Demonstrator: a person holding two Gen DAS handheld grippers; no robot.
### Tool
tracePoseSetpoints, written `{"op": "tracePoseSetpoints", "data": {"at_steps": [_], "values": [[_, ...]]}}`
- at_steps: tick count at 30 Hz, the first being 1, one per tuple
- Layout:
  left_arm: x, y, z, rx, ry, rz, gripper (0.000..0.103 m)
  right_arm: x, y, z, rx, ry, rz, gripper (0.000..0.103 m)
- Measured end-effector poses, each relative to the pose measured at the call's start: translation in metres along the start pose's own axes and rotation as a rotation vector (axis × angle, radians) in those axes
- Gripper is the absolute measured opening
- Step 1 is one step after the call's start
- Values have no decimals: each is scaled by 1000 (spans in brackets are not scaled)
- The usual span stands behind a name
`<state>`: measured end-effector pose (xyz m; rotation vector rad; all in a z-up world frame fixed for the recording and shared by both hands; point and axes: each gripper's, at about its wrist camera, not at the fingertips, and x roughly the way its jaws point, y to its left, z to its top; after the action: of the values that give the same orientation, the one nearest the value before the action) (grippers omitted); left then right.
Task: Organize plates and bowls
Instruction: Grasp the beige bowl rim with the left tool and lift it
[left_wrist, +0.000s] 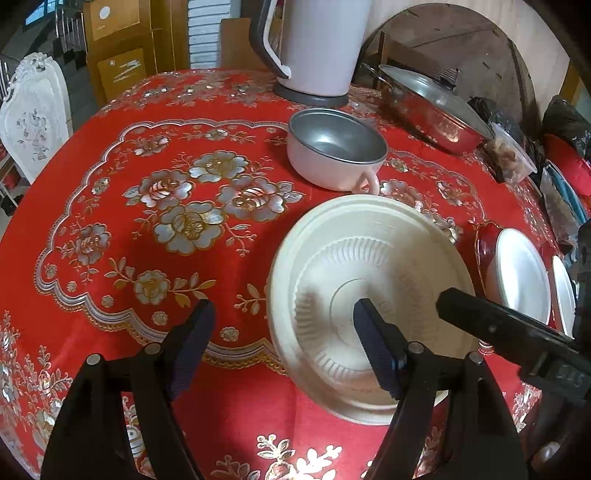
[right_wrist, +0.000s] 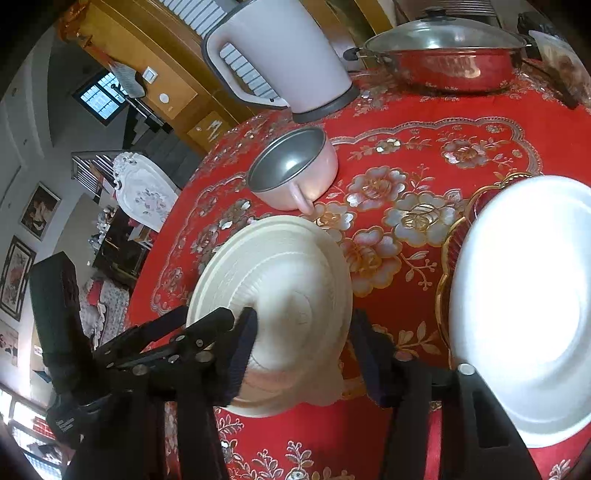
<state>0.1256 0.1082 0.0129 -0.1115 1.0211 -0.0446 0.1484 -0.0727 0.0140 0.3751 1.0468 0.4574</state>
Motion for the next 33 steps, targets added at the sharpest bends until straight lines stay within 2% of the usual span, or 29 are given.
{"op": "tracePoseSetpoints", "data": {"at_steps": [3, 5, 6, 7, 8, 12, 15, 20, 33], "values": [[0, 0, -1, 3, -15, 16, 77, 0, 1, -1, -14, -14, -29, 31], [1, 0, -1, 3, -15, 25, 76, 0, 0, -2, -13, -8, -17, 17], [2, -1, -2, 3, -14, 22, 69, 1, -1, -2, -12, -2, -11, 16], [3, -1, -2, 3, -7, 17, 55, 2, -1, -2, -15, 3, -11, 16], [5, -2, -2, 5, 4, 18, 46, 2, 0, -3, -21, 2, -16, 16], [6, 1, -3, 1, 10, 43, 30, 2, 4, -8, -44, 1, -30, 16], [5, 6, -3, -18, 19, 22, 19, -1, 1, -9, -38, -3, -26, 16], [-2, 4, -6, -5, 6, 36, 18, -8, 3, -11, -40, -13, -17, 16], [-42, -14, -2, 15, -61, -12, 18, -48, 3, -15, -55, -64, 4, 16]]}}
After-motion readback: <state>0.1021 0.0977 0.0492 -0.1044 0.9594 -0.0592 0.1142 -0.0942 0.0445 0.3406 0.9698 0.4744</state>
